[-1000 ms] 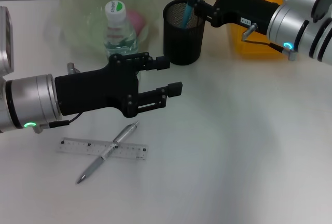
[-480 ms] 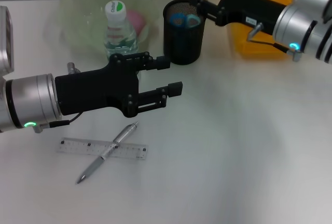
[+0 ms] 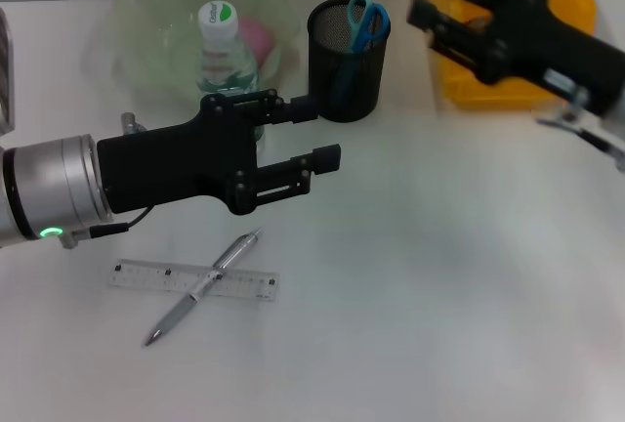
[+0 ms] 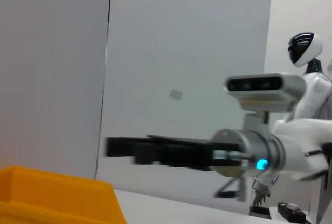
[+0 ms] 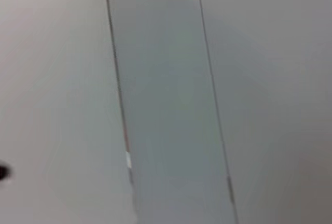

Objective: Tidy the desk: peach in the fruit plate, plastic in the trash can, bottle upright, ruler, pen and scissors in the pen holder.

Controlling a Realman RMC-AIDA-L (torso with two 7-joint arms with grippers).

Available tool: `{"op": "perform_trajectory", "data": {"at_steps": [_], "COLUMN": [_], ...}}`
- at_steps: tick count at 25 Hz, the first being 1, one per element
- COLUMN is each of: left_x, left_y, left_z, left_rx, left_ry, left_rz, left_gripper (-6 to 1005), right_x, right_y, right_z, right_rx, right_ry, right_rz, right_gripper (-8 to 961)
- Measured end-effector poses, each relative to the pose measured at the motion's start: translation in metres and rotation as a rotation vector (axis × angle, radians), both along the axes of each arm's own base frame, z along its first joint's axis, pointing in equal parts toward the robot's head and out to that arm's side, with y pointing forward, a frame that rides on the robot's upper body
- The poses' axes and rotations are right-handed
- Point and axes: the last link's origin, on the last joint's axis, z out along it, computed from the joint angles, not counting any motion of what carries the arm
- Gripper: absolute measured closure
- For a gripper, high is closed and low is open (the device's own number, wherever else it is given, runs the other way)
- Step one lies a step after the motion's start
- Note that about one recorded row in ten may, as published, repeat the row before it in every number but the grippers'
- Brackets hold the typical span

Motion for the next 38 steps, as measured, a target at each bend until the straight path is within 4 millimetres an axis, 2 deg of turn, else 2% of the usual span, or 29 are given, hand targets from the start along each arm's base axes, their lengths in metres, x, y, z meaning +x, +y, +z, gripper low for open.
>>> {"op": "perform_trajectory", "data": {"at_steps": [2, 3, 4, 7, 13, 15, 17, 19, 20, 22, 25, 27, 28, 31, 33, 38], "left_x": [-0.001, -0.002, -0.002, -0.003, -0.008, -0.009, -0.01, -0.01, -0.007, -0.003, -0.003, 0.012, 0.012, 0.014, 0.016, 0.021], "left_y": [0.0, 0.0, 0.0, -0.001, -0.005, -0.005, -0.005, -0.005, -0.005, -0.006, -0.006, -0.003, -0.003, -0.003, -0.001, 0.005], "left_z": [0.0, 0.0, 0.0, 0.0, -0.005, -0.006, -0.005, -0.005, -0.001, 0.002, 0.002, 0.007, 0.007, 0.006, -0.007, -0.014], "left_rx": [0.002, 0.003, 0.003, -0.004, -0.067, -0.083, -0.15, -0.15, -0.176, -0.2, -0.2, -0.309, -0.309, -0.334, -0.391, -0.358], "left_ry": [0.0, 0.003, 0.003, 0.009, 0.076, 0.094, 0.212, 0.212, 0.296, 0.351, 0.351, 0.552, 0.552, 0.594, 0.763, 0.826], "left_rz": [0.005, 0.008, 0.008, 0.009, 0.014, 0.018, 0.028, 0.028, 0.021, 0.01, 0.01, 0.021, 0.021, 0.021, 0.023, 0.011], "left_gripper": [404, 404, 404, 404, 404, 404, 404, 404, 404, 404, 404, 404, 404, 403, 403, 403], "right_x": [0.01, 0.023, 0.023, 0.038, 0.054, 0.056, 0.059, 0.061, 0.061, 0.061, 0.06, 0.059, 0.058, 0.058, 0.057, 0.055], "right_y": [-0.017, -0.033, -0.033, -0.059, -0.107, -0.11, -0.113, -0.114, -0.114, -0.113, -0.112, -0.112, -0.111, -0.111, -0.11, -0.108], "right_z": [0.004, 0.007, 0.007, 0.009, 0.006, 0.004, 0.002, 0.0, 0.0, -0.001, -0.001, -0.001, -0.002, -0.003, -0.004, -0.006], "right_rx": [-0.01, -0.01, -0.01, -0.027, -0.095, -0.1, -0.109, -0.116, -0.117, -0.118, -0.119, -0.119, -0.121, -0.126, -0.132, -0.141], "right_ry": [0.037, 0.067, 0.067, 0.123, 0.18, 0.186, 0.196, 0.201, 0.201, 0.201, 0.201, 0.201, 0.203, 0.206, 0.21, 0.217], "right_rz": [0.005, -0.011, -0.011, -0.029, -0.014, -0.024, -0.046, -0.061, -0.062, -0.06, -0.056, -0.055, -0.052, -0.052, -0.052, -0.052], "right_gripper": [392, 392, 392, 392, 393, 393, 392, 392, 391, 391, 391, 391, 391, 391, 391, 391]}}
